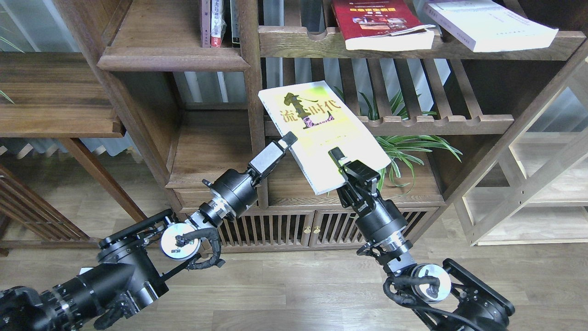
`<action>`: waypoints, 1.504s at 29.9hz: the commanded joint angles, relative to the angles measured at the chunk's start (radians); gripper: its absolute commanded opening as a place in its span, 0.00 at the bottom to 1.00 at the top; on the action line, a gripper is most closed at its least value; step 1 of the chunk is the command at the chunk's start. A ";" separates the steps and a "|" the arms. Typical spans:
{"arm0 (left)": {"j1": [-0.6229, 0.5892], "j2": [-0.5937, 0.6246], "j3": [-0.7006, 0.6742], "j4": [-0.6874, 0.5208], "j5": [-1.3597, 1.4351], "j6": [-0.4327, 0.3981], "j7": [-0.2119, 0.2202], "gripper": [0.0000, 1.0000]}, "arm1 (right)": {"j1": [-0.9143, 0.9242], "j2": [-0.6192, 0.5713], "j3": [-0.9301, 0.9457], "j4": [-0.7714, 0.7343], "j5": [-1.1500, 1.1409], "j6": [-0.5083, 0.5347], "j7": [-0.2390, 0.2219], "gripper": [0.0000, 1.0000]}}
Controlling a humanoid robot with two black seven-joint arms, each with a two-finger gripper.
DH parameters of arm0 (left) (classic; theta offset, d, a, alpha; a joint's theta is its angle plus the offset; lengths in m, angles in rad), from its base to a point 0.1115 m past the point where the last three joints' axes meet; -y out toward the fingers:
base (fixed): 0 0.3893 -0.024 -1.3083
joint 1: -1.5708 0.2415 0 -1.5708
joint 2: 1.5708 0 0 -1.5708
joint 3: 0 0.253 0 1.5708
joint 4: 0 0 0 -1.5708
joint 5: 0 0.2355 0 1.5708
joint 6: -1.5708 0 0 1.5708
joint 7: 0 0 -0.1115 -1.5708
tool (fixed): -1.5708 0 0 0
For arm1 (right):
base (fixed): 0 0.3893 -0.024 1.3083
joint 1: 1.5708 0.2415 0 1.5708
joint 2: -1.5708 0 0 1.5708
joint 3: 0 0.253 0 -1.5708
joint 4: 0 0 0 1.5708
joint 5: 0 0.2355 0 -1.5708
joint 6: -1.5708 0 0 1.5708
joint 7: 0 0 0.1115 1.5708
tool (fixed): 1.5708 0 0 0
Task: Organize books on shelf
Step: 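Tilt the yellow book out from the shelf toward the left gripper, then grasp the yellow book's top edge with the left gripper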
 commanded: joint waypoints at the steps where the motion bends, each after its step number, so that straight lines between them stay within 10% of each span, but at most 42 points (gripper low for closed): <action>1: -0.002 0.001 -0.001 -0.001 -0.035 0.000 0.001 0.98 | 0.000 0.005 -0.024 -0.002 -0.006 0.000 0.000 0.15; 18: 0.005 0.023 -0.001 -0.012 -0.117 0.000 0.080 0.95 | -0.015 0.031 -0.057 -0.005 -0.046 0.000 0.000 0.16; 28: 0.030 0.060 -0.027 -0.015 -0.117 0.000 0.099 0.62 | -0.015 0.038 -0.062 -0.006 -0.063 0.000 0.000 0.17; 45: 0.034 0.056 -0.024 -0.026 -0.117 0.000 0.126 0.64 | -0.014 0.047 -0.087 -0.006 -0.068 0.000 0.000 0.17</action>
